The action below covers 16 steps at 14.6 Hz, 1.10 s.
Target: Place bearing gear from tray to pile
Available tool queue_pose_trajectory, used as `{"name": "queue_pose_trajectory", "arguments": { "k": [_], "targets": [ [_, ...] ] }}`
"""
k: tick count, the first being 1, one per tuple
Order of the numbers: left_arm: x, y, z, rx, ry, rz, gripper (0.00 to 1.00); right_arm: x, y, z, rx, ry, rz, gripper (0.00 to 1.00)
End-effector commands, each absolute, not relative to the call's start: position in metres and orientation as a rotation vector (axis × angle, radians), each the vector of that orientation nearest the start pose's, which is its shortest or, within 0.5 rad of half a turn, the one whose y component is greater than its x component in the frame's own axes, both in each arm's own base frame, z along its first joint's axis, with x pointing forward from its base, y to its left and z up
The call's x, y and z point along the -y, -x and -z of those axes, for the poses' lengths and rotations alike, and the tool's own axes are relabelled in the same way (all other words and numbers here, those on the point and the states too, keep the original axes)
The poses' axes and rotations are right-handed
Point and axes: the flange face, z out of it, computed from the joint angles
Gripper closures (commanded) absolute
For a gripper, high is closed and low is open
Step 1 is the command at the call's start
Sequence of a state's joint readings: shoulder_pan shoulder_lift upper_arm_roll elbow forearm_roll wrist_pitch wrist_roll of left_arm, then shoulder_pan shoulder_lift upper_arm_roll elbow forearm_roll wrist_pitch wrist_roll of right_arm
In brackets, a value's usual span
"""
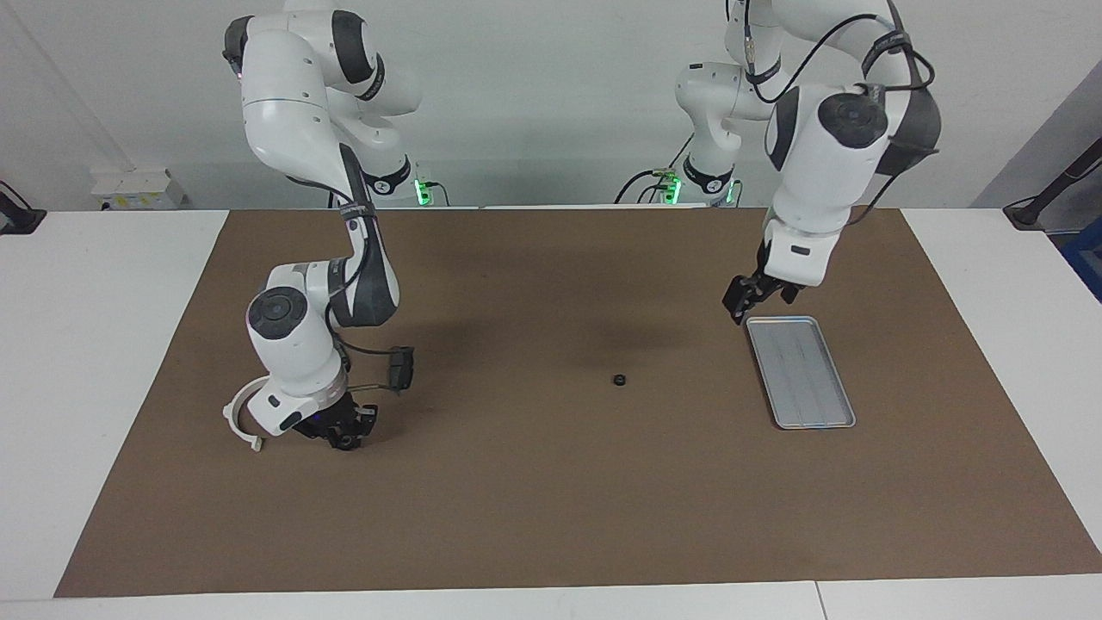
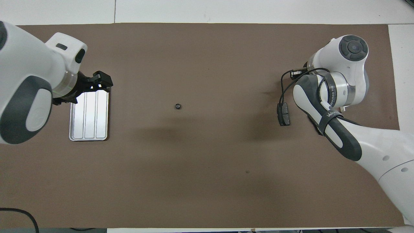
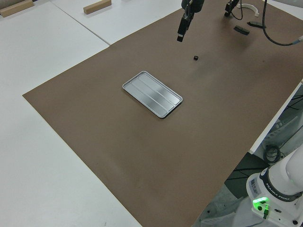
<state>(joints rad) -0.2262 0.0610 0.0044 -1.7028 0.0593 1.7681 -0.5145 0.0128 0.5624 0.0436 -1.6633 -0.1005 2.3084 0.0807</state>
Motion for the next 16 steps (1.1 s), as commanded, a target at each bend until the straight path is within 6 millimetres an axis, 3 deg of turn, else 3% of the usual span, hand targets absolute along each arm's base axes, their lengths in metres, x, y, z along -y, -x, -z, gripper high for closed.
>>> {"name": "queue_pose_trajectory", "arguments": {
  "k": [1, 3, 4, 7, 9, 11, 13, 14, 16],
  "targets": [
    [0.078, -0.539, -0.577, 0.355, 3.045, 0.009, 0.00, -0.033, -0.686, -0.285, 0.065, 3.180, 0.163, 0.42],
    [0.041, -0.530, -0.592, 0.317, 3.047, -0.007, 0.00, -0.037, -0.686, -0.287, 0.078, 3.183, 0.152, 0.39],
    [0.037, -0.529, -0.593, 0.270, 3.052, -0.010, 0.00, -0.044, -0.685, -0.294, 0.092, 3.185, 0.147, 0.33],
    [0.021, -0.529, -0.598, 0.296, 3.061, -0.001, 0.00, -0.062, -0.680, -0.334, 0.105, 3.202, 0.056, 0.32],
    [0.018, -0.530, -0.597, 0.294, 3.063, 0.009, 0.00, -0.098, -0.666, -0.366, -0.003, 3.207, 0.019, 0.32],
    [0.012, -0.536, -0.599, 0.259, 3.109, 0.066, 0.00, -0.151, -0.649, -0.386, -0.196, 3.197, -0.001, 0.32],
    [0.005, -0.543, -0.597, 0.281, 3.127, 0.078, 0.00, -0.206, -0.635, -0.401, -0.371, 3.180, 0.000, 0.32],
    [0.011, -0.550, -0.587, 0.265, 3.124, 0.057, 0.00, -0.228, -0.628, -0.404, -0.451, 3.162, -0.004, 0.32],
    [0.015, -0.555, -0.586, 0.252, 3.122, 0.052, 0.00, -0.276, -0.611, -0.408, -0.583, 3.103, -0.017, 0.32]
  ]
}}
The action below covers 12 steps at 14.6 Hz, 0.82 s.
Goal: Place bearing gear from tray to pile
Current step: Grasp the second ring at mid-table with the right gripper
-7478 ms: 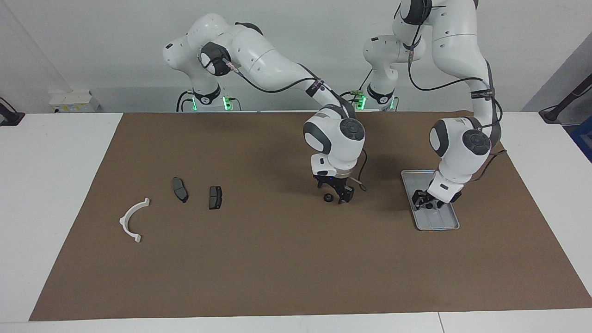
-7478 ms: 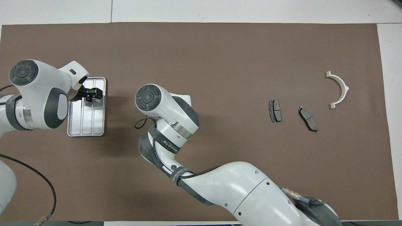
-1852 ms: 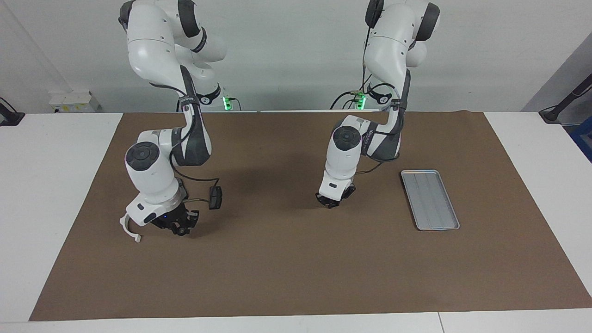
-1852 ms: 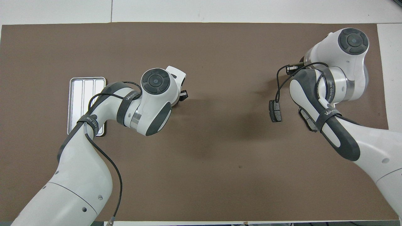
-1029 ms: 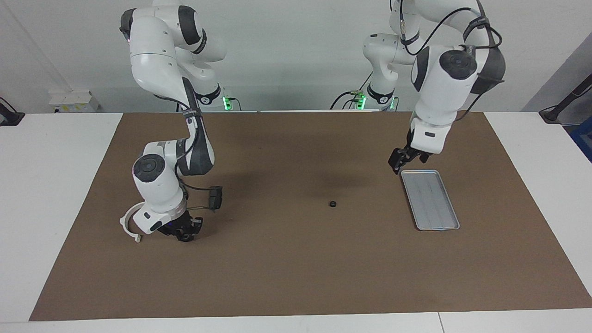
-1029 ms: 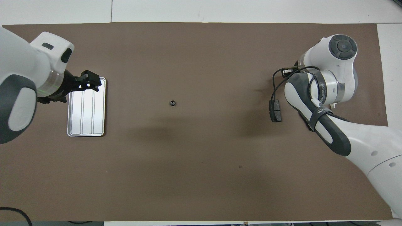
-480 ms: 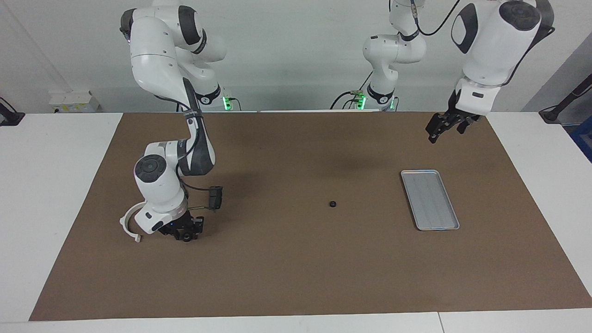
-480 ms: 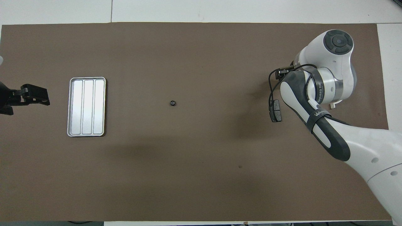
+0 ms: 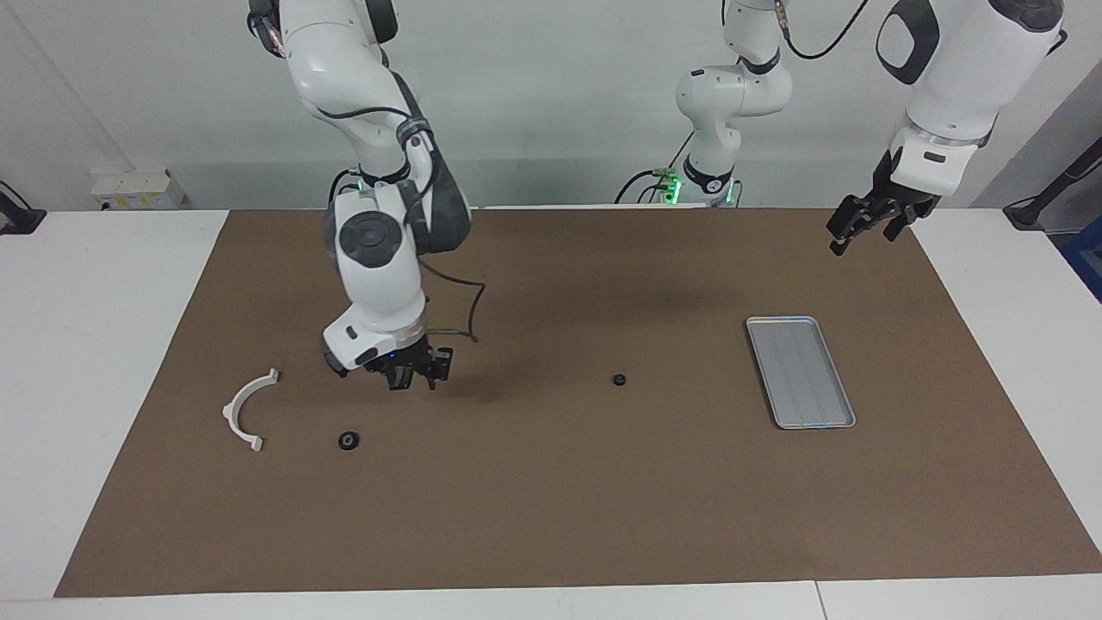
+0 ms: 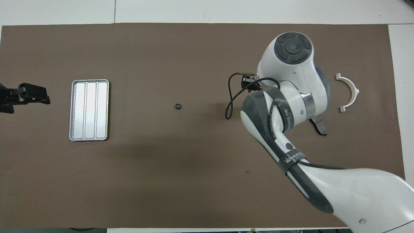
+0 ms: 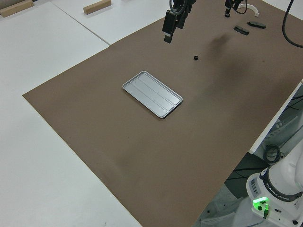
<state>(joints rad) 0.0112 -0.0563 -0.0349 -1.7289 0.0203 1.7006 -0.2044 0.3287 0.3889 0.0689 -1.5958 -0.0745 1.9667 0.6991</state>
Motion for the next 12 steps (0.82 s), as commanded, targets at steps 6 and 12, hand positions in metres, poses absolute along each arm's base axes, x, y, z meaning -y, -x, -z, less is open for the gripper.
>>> {"name": "queue_pose_trajectory", "arguments": {
  "k": [6, 12],
  "targets": [
    [0.018, -0.548, -0.589, 0.235, 3.126, 0.013, 0.00, -0.386, -0.575, -0.415, -0.861, 2.990, -0.031, 0.32],
    [0.017, -0.545, -0.592, 0.165, 3.125, -0.025, 0.00, -0.467, -0.582, -0.370, -0.975, 2.959, -0.025, 0.32]
  ]
}}
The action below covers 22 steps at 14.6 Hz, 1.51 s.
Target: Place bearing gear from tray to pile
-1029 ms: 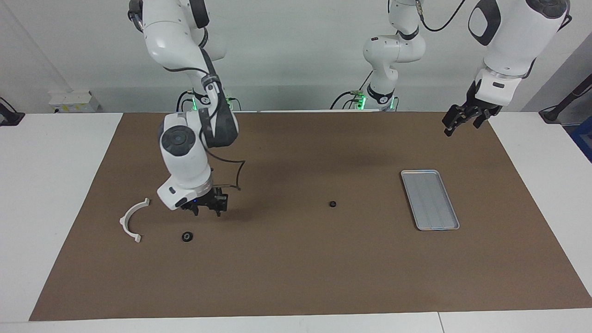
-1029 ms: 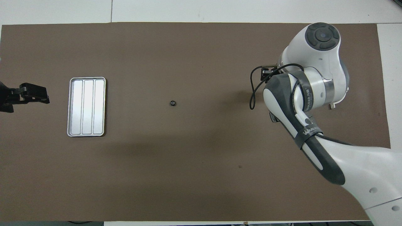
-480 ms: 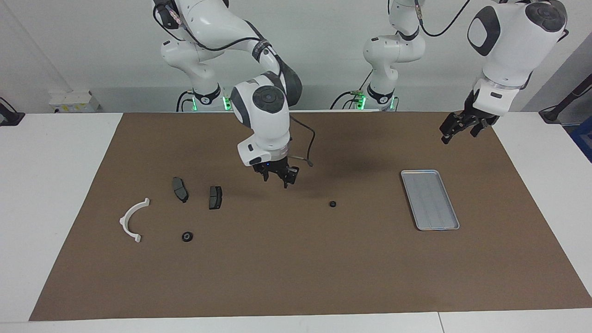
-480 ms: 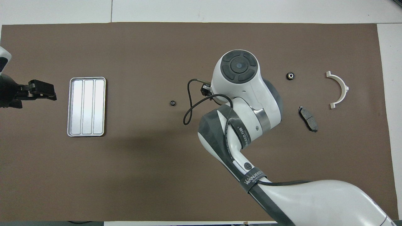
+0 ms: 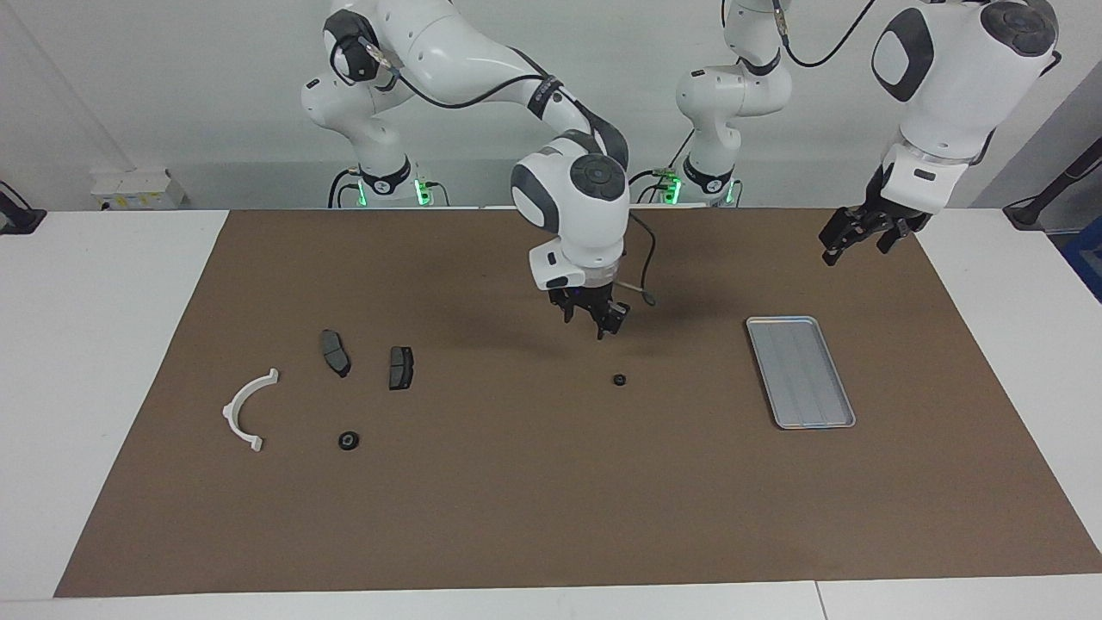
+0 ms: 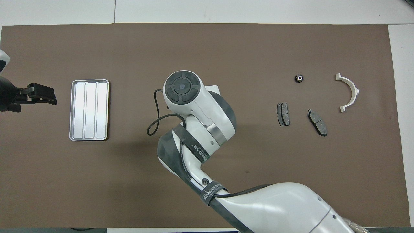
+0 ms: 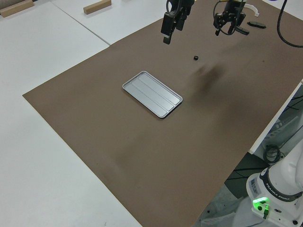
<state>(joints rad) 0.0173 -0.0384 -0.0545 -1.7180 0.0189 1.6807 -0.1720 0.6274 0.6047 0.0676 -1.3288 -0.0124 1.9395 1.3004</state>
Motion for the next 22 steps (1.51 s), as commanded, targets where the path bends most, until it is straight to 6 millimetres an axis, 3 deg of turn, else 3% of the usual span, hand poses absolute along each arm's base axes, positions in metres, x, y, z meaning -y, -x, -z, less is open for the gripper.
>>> {"name": "queue_pose_trajectory", "arguments": {
  "k": [1, 7, 14, 22],
  "targets": [
    [0.017, -0.545, -0.591, 0.150, 3.126, -0.028, 0.00, -0.471, -0.582, -0.364, -0.970, 2.960, -0.022, 0.32],
    [0.016, -0.538, -0.606, 0.125, 3.129, -0.069, 0.00, -0.492, -0.596, -0.326, -0.956, 2.964, -0.012, 0.32],
    [0.014, -0.535, -0.603, 0.132, 3.129, -0.043, 0.00, -0.507, -0.591, -0.315, -0.926, 2.967, 0.003, 0.29],
    [0.022, -0.534, -0.603, 0.113, 3.130, -0.042, 0.00, -0.503, -0.592, -0.288, -0.921, 3.015, 0.017, 0.30]
  ]
}}
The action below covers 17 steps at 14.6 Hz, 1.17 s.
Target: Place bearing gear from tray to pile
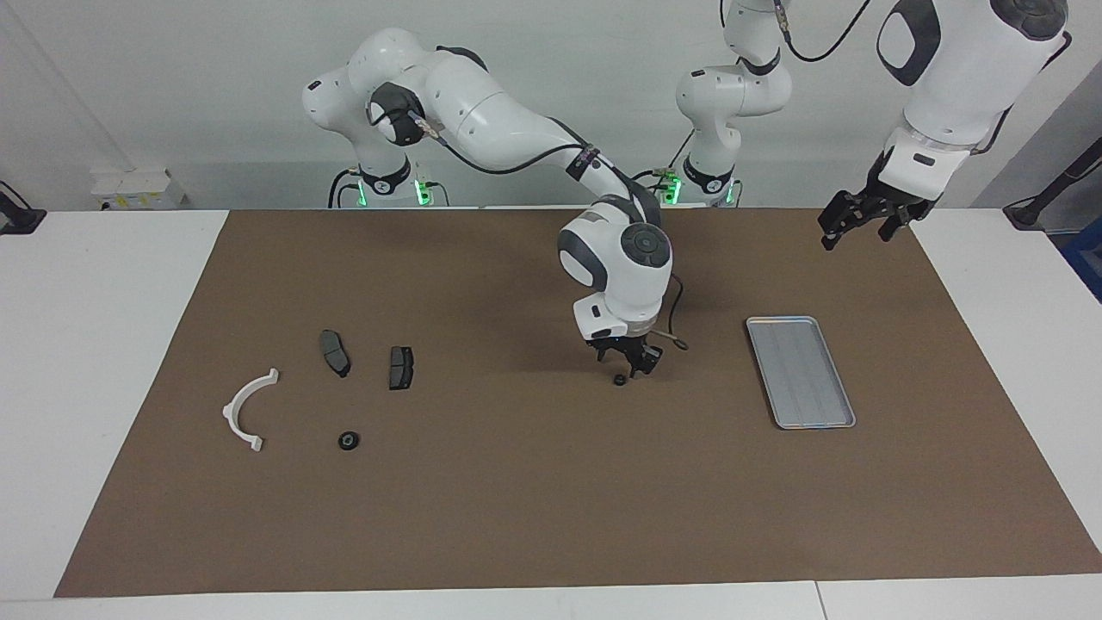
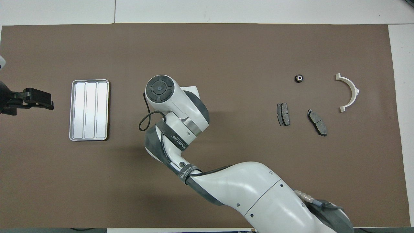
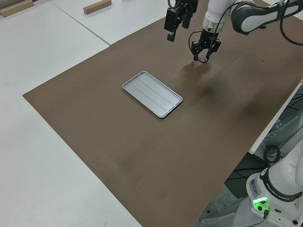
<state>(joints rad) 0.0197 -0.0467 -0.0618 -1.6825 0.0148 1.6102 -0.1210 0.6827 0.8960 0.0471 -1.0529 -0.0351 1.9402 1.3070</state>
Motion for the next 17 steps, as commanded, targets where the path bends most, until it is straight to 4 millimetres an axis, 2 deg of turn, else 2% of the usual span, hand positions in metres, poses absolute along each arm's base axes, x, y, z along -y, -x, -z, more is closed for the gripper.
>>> {"name": "queue_pose_trajectory", "arguments": {
  "k": [1, 6, 8, 14, 17],
  "targets": [
    [0.022, -0.534, -0.603, 0.113, 3.130, -0.045, 0.00, -0.504, -0.592, -0.287, -0.920, 3.011, 0.020, 0.31],
    [0.022, -0.534, -0.603, 0.113, 3.131, -0.043, 0.00, -0.504, -0.593, -0.285, -0.918, 3.005, 0.026, 0.35],
    [0.022, -0.534, -0.603, 0.111, 3.130, -0.042, 0.00, -0.503, -0.594, -0.284, -0.922, 3.005, 0.027, 0.44],
    [0.022, -0.534, -0.604, 0.113, 3.130, -0.042, 0.00, -0.501, -0.602, -0.282, -0.925, 2.972, 0.057, 0.46],
    [0.022, -0.534, -0.603, 0.111, 3.130, -0.045, 0.00, -0.498, -0.606, -0.283, -0.930, 2.955, 0.071, 0.52]
  ]
}}
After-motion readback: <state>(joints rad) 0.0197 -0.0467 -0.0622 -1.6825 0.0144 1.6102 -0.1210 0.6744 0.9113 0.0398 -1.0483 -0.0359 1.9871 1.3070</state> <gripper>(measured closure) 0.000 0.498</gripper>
